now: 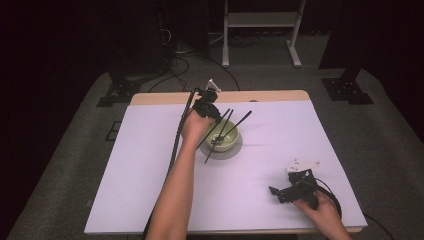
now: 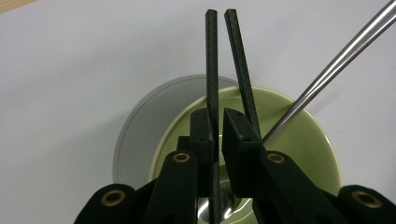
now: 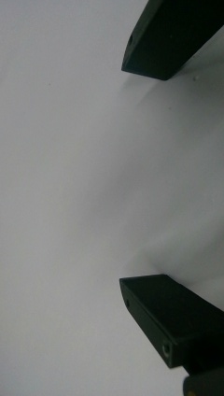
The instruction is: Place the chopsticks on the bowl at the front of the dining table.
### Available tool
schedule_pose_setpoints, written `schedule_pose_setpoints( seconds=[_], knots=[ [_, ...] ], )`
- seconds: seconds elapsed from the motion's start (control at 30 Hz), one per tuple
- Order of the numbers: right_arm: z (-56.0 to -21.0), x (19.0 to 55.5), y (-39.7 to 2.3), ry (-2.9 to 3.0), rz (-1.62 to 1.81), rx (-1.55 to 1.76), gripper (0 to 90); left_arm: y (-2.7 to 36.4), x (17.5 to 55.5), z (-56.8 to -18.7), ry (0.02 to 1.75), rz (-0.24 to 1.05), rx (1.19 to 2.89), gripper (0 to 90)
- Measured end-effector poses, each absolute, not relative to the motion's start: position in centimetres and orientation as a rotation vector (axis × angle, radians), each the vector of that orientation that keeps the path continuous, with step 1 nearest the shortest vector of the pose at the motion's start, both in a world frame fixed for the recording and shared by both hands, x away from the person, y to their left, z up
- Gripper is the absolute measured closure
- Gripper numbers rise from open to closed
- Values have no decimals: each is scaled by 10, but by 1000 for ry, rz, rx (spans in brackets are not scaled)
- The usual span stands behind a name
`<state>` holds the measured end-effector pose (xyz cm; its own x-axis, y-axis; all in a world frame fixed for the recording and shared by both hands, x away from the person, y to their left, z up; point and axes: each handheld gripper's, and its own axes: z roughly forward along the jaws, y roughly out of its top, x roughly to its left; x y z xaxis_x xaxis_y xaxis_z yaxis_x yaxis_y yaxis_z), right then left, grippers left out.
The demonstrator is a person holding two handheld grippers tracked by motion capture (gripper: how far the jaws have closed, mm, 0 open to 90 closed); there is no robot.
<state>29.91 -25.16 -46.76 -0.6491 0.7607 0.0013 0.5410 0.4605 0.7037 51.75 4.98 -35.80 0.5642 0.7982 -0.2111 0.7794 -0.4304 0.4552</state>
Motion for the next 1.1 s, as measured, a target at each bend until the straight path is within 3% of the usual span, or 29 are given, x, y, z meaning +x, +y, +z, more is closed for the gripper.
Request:
schedule_pose_setpoints(
  seconds=[0.23, 0.5, 0.7, 1.1],
  knots=[
    [-468, 299, -252, 2400, 988, 1109, 0, 52, 514, -354, 1257, 34, 2293, 649],
    [-468, 299, -251, 2401, 990, 1115, 0, 61, 506, -346, 1236, 46, 2304, 286],
    [-468, 299, -251, 2400, 988, 1112, 0, 59, 508, -346, 1229, 145, 2304, 16],
    [-468, 299, -251, 2400, 990, 1110, 0, 43, 529, -357, 1214, 135, 2325, 0]
  ],
)
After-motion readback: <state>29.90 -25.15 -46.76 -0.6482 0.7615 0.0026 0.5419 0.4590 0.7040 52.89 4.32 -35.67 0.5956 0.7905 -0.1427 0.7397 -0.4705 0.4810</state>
